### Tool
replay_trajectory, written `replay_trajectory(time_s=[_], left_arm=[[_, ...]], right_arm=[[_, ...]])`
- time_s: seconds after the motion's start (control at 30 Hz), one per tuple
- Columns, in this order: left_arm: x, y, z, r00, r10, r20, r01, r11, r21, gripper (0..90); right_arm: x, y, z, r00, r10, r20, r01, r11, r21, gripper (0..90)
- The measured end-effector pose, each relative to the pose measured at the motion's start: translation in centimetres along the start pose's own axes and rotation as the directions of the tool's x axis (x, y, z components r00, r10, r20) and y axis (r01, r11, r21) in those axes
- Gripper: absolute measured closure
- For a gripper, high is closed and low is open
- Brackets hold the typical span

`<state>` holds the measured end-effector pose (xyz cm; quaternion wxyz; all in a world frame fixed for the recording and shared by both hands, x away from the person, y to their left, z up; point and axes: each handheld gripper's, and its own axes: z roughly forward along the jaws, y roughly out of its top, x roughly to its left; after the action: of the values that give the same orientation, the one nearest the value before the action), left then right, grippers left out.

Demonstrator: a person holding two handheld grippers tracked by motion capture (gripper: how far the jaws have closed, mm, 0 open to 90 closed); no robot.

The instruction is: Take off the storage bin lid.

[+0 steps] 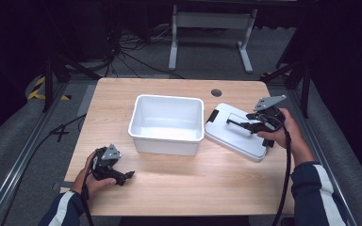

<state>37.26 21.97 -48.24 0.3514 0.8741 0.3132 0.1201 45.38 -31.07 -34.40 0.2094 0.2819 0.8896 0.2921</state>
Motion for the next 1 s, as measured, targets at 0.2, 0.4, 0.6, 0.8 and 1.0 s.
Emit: replay_trajectory(time_s=[0.2, 0.4, 0.6, 0.8, 1.0], left_arm=[[0.0, 0.0, 0.0, 1.0000, 0.000, 0.000, 0.000, 1.0000, 0.000, 0.3], [0.0, 0.0, 0.0, 1.0000, 0.001, 0.001, -0.001, 1.0000, 0.000, 0.3], [0.0, 0.0, 0.0, 1.0000, 0.003, 0.001, -0.003, 1.0000, 0.000, 0.2], [0.0, 0.0, 0.0, 1.0000, 0.003, 0.002, -0.003, 1.0000, 0.000, 0.2], [0.0, 0.0, 0.0, 1.0000, 0.003, 0.001, -0.003, 1.0000, 0.000, 0.2]], right_arm=[[0.8, -0.7, -1.1, 1.0000, -0.006, 0.003, 0.006, 1.000, -0.008, 52.8], [1.3, -1.3, -2.4, 0.9999, -0.013, 0.011, 0.013, 0.999, -0.030, 49.9], [1.9, -2.1, -3.4, 0.9991, -0.023, 0.036, 0.024, 1.000, -0.020, 46.6], [2.3, -3.0, -4.2, 0.9986, -0.021, 0.049, 0.021, 1.000, -0.015, 43.7], [2.8, -4.6, -4.3, 0.9980, -0.006, 0.063, 0.006, 1.000, -0.005, 40.7]])
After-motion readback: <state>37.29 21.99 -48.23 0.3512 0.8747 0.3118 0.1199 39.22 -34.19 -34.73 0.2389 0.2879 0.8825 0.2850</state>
